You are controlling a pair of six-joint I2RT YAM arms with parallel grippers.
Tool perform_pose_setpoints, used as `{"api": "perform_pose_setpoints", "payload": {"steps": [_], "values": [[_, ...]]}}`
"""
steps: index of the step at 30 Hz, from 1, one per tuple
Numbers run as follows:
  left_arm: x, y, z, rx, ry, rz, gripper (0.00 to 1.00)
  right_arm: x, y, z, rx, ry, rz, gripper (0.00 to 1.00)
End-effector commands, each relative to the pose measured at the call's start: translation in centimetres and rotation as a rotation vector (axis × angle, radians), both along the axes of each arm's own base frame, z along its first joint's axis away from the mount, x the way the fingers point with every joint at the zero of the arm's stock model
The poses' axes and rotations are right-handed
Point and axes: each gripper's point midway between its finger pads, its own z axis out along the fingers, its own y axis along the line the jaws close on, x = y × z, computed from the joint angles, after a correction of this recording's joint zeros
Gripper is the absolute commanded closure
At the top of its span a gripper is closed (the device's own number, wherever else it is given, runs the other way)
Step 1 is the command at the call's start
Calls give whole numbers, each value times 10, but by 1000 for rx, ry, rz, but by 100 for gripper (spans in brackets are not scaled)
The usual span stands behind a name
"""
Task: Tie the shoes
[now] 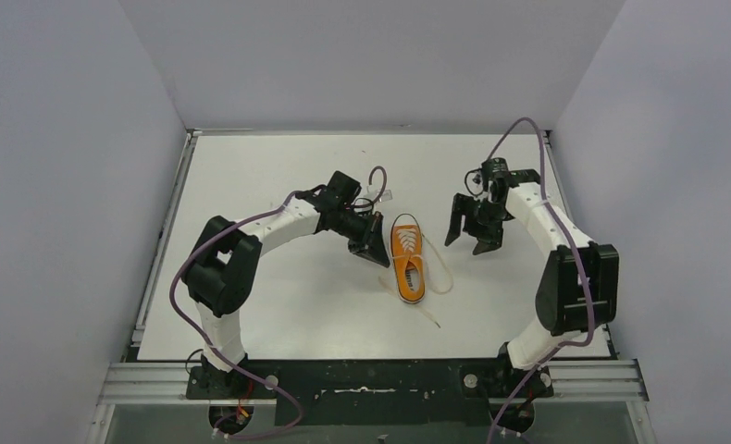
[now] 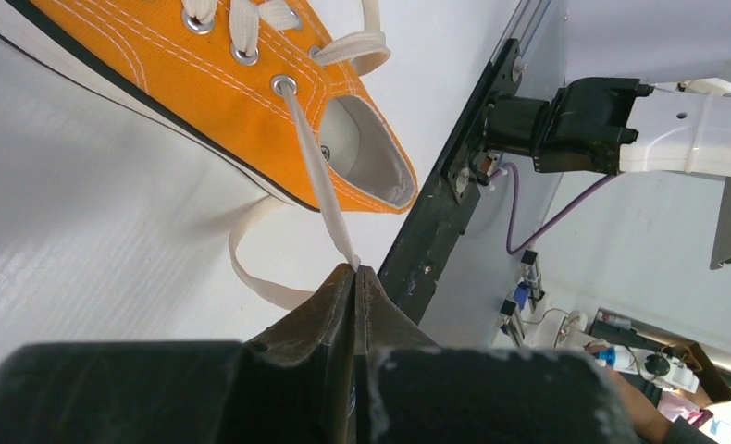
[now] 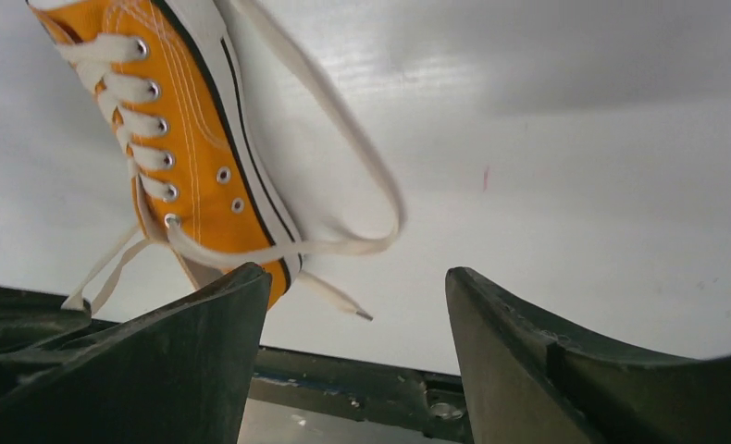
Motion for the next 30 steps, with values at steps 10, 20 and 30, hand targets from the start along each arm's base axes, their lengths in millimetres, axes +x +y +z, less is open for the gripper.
{"api": "perform_pose_setpoints", "payload": {"steps": [10,20,30], "values": [[8,-5,21,-86,-36,-12,99,14,13,-53,-283,19,290,38],[9,-12,22,-155,-29,-31,93,4,11,-91,-344,-2,236,53],[2,-8,-8,-124,18,-38,84,5,14,-61,-305,-110,174,89]]}}
